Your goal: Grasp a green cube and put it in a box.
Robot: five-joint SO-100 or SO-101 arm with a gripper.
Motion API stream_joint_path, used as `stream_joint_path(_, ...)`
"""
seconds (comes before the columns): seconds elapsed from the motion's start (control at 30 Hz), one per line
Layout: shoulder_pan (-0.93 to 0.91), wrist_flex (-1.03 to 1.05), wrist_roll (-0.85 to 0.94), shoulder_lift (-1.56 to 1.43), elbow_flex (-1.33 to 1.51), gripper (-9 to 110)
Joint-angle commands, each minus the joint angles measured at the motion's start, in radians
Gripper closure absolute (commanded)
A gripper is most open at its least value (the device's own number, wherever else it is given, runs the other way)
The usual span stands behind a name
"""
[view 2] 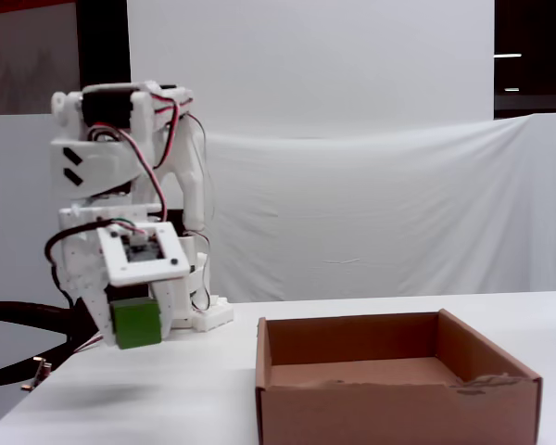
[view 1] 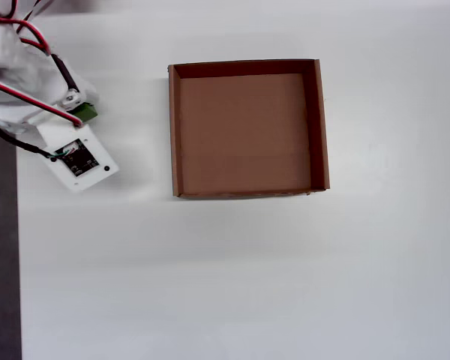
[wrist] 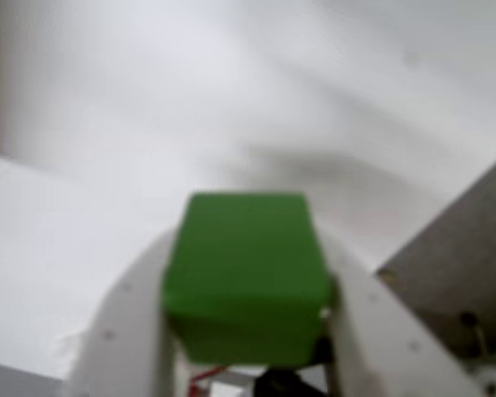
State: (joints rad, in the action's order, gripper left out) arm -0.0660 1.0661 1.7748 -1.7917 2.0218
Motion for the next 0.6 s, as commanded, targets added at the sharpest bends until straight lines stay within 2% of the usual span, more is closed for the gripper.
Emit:
stream_joint_path(0.0,0.084,0.035,-0.058,-0.107,-0.055,89)
stream_joint_path(0.33,0.376,0.166,-0.308,-0.242,-0.114,89)
stream_joint_path(0.57,0.495,0.144,-0.337,-0.198,-0.146,89)
